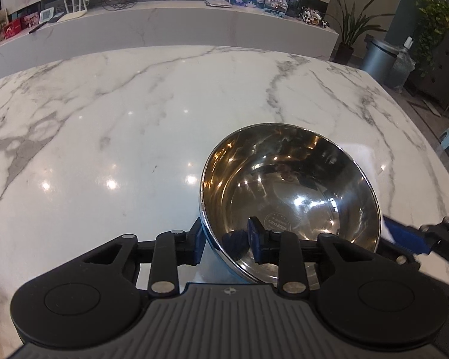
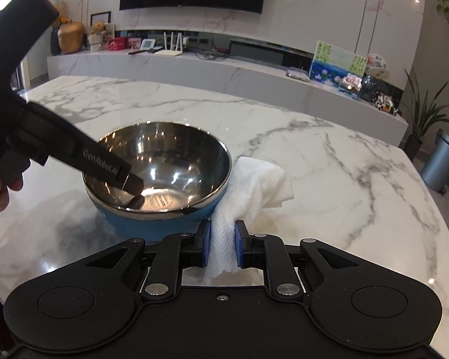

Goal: Clean bowl
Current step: 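Keep the bowl gripped at the rim with the left gripper while the right wipes its base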

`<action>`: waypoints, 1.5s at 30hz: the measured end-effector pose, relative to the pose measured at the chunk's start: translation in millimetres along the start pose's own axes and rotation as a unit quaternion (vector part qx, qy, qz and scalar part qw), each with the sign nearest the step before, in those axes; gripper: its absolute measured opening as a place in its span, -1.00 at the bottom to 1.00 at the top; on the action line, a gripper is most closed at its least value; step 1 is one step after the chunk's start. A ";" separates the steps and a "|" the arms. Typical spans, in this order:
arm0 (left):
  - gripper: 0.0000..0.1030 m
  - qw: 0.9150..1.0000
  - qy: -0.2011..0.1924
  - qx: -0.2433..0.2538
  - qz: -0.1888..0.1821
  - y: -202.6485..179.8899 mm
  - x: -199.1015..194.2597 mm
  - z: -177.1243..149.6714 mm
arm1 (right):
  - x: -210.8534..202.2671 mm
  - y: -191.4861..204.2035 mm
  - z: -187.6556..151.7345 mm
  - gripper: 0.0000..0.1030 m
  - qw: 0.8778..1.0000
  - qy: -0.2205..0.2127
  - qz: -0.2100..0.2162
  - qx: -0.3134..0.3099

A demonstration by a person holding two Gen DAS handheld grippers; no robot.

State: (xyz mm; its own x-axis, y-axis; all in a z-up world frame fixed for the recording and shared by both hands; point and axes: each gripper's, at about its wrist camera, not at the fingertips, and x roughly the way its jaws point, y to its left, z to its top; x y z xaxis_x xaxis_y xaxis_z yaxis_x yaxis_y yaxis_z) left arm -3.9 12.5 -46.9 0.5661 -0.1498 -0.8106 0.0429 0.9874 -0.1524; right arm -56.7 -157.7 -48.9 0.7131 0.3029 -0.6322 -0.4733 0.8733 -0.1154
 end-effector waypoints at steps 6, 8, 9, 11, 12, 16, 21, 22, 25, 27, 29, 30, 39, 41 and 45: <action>0.00 0.999 0.023 -0.020 -0.027 1.8 2.9 -3.9 | 5.6 8.0 -5.0 -0.72 1.000 0.017 0.008 -0.013; 0.11 0.999 0.026 -0.027 -0.036 2.4 3.7 -4.6 | 7.9 11.7 -6.7 -0.72 1.000 0.023 0.011 -0.018; 0.13 0.998 0.027 -0.028 -0.040 2.5 4.0 -4.7 | 9.0 13.5 -7.4 -0.72 0.999 0.025 0.012 -0.020; 0.13 0.998 0.030 -0.031 -0.045 2.7 4.1 -5.2 | 9.9 16.0 -8.0 -0.72 0.999 0.027 0.012 -0.025; 0.13 0.998 0.032 -0.032 -0.046 2.6 4.4 -5.4 | 9.9 15.9 -7.8 -0.72 0.999 0.027 0.012 -0.025; 0.07 0.998 0.033 -0.029 -0.043 1.3 3.9 -5.4 | 9.4 14.6 -6.9 -0.72 0.999 0.027 0.012 -0.023; -0.14 0.999 0.030 -0.025 -0.033 1.8 4.3 -3.5 | 8.8 13.0 -5.9 -0.72 0.999 0.027 0.013 -0.023; -0.16 0.999 0.027 -0.022 -0.030 1.9 4.2 -3.1 | 8.5 12.4 -5.8 -0.72 0.999 0.027 0.012 -0.022; -0.27 0.999 0.018 -0.016 -0.023 2.4 3.8 0.0 | 7.2 11.2 -4.6 -0.72 0.999 0.024 0.011 -0.020; -0.34 1.000 0.015 -0.012 -0.018 1.4 4.3 1.2 | 6.1 10.1 -4.0 -0.72 1.000 0.021 0.009 -0.017; -0.37 1.000 0.011 -0.009 -0.014 0.6 4.9 2.4 | 4.0 7.4 -2.8 -0.72 1.000 0.016 0.006 -0.012; -0.40 1.000 0.008 -0.006 -0.010 0.0 5.0 3.1 | 3.0 6.3 -2.1 -0.72 1.000 0.014 0.005 -0.010; -0.42 1.000 -0.017 0.018 0.011 -5.6 1.8 8.1 | -9.0 -4.8 3.3 -0.72 1.000 -0.017 -0.012 0.010; -0.42 1.000 -0.017 0.018 0.012 -5.8 2.2 8.3 | -13.3 -8.4 5.9 -0.72 0.999 -0.030 -0.015 0.015; -0.42 1.000 -0.016 0.020 0.014 -6.6 2.3 8.3 | -15.3 -10.4 8.6 -0.72 0.999 -0.038 -0.014 0.018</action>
State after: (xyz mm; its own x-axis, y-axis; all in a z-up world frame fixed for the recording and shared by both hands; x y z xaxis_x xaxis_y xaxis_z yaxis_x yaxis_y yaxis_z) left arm 3.9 6.1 -43.1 0.5944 -0.1215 -0.7950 0.0596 0.9925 -0.1071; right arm -58.3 -168.1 -31.4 0.7643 0.3044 -0.5685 -0.4345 0.8945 -0.1051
